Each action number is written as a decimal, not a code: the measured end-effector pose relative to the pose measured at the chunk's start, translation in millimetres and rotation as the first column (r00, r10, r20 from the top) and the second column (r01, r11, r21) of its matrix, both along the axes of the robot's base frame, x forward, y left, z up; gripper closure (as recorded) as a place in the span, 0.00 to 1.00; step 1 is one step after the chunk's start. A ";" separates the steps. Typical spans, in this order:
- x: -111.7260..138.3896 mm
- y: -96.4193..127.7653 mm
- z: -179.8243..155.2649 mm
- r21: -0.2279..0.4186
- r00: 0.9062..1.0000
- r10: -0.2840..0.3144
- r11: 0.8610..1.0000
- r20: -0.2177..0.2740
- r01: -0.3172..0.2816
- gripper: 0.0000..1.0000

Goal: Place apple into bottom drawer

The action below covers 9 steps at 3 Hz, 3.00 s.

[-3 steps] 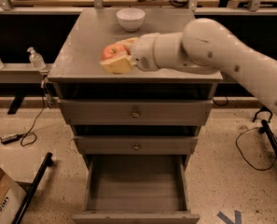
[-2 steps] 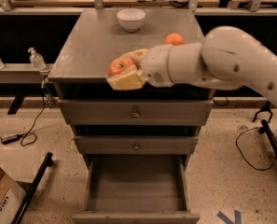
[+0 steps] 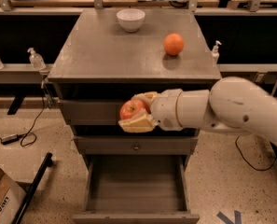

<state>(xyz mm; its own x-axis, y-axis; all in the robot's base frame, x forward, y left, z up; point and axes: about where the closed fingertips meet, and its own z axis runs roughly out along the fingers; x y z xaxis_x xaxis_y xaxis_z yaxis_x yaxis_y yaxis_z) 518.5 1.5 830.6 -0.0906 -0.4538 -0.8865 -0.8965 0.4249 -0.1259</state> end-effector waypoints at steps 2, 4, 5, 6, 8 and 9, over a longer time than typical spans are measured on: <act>24.4 17.2 -61.9 -0.005 1.000 -0.020 1.000 -0.009 0.020 1.00; 16.5 28.3 -69.2 -0.045 0.996 0.079 0.996 0.046 -0.077 1.00; 7.1 18.0 -117.3 0.010 0.993 0.115 0.993 -0.008 -0.115 1.00; 5.9 1.9 -150.5 0.092 0.992 0.118 0.989 -0.044 -0.113 1.00; 7.6 -31.1 -229.0 0.202 0.979 0.112 0.976 -0.172 -0.077 1.00; 6.9 -31.0 -233.1 0.206 0.978 0.113 0.976 -0.178 -0.075 1.00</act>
Offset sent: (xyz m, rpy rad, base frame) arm 0.0166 0.0133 -0.0587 0.0014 0.0283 -0.0178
